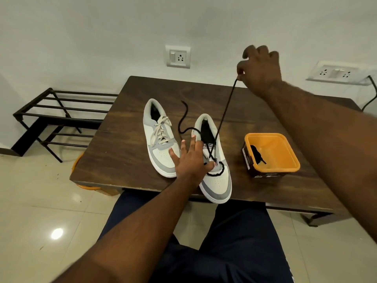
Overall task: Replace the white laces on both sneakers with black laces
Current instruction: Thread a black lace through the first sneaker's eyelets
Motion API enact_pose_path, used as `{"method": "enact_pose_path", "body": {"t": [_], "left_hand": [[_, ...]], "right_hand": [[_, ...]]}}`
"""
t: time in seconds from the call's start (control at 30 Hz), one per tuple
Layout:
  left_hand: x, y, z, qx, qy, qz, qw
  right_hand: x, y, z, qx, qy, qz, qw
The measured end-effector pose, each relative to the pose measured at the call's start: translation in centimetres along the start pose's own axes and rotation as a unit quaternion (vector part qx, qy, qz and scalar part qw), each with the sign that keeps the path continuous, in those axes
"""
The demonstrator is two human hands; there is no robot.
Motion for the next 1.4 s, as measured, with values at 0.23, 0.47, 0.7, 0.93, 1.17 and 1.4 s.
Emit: {"method": "enact_pose_path", "body": {"t": [0.23, 0.47, 0.7, 0.93, 1.17, 1.4], "left_hand": [[0.1, 0.3, 0.0, 0.002, -0.010, 0.021, 1.000], [0.0, 0.5, 0.1, 0.008, -0.019, 0.032, 0.999], [-0.1, 0.5, 0.7, 0.000, -0.046, 0.063, 0.997], [0.1, 0.7, 0.8, -0.005, -0.045, 0.080, 0.996], [0.6, 0.6, 0.8, 0.006, -0.026, 0.069, 0.997], [0.4, 0.8, 0.6, 0.009, -0.025, 0.054, 0.998]], "right_hand": [[9.6, 4.2, 10.2, 0.171, -0.179, -0.181, 0.952], [12.4, 7.3, 14.3, 0.319, -0.211, -0.140, 0.913], [8.4, 3.3, 5.8, 0.118, -0.248, -0.037, 0.961], [3.2, -1.1, 0.1, 0.036, -0.119, -0.091, 0.988], [9.1, 3.4, 8.5, 0.130, -0.105, -0.198, 0.966], [12.6, 7.1, 14.7, 0.320, -0.182, -0.173, 0.914]]}}
Point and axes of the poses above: each hand's wrist, its own z-axis away from the middle knuckle, its own y-axis out of the palm, x = y × z, the point moved 6 cm from there along -z, towards the middle knuckle, and after that the axes turned 8 degrees about -x, right-handed, at the moved point
